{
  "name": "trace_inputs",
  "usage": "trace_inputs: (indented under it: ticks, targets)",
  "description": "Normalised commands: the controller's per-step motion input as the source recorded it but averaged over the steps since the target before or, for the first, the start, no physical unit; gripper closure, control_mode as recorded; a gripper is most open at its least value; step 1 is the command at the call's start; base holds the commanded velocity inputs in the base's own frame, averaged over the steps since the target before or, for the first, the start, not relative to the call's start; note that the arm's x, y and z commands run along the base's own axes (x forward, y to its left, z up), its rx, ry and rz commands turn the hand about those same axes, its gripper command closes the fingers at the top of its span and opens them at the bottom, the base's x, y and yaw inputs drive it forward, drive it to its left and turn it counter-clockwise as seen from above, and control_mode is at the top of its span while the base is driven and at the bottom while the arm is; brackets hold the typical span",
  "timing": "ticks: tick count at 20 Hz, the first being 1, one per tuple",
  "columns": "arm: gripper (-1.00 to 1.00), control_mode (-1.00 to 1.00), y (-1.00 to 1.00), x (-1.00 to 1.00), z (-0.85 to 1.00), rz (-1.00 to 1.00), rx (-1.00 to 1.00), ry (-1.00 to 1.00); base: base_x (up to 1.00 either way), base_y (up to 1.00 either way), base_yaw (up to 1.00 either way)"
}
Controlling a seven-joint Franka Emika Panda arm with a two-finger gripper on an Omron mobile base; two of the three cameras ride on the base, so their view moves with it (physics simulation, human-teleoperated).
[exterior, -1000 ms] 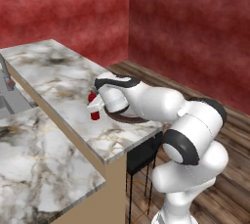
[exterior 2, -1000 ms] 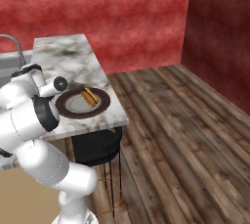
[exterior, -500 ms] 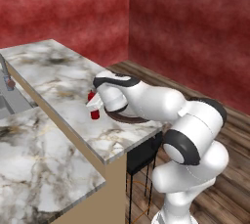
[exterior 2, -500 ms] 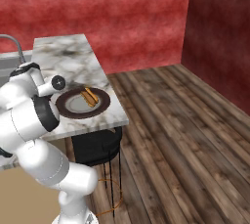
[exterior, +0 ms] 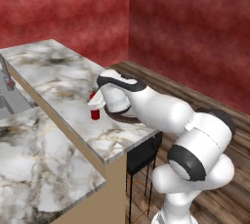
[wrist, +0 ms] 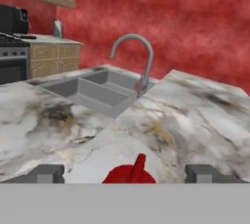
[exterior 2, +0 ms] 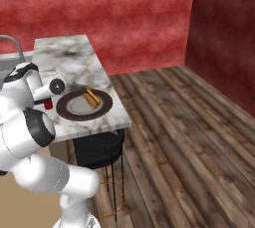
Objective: Move the hot dog bun to the plate on the dining table and place the condiment next to that plate. Then navigate to the fridge and take the sausage and place it on the plate as well.
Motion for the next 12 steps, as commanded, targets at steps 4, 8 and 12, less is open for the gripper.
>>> trace_inputs:
  ticks: [4, 8, 12]
  targets:
    - [-1.00, -1.00, -0.31, -0.31, 1.00, 0.00, 0.11, 0.00, 0.00, 0.00, 0.00]
    - [-1.00, -1.00, -0.16, -0.18, 1.00, 0.00, 0.12, 0.00, 0.00, 0.00, 0.00]
    - [-1.00, -1.00, -0.01, -0.09, 1.00, 0.02, 0.10, 0.00, 0.00, 0.00, 0.00]
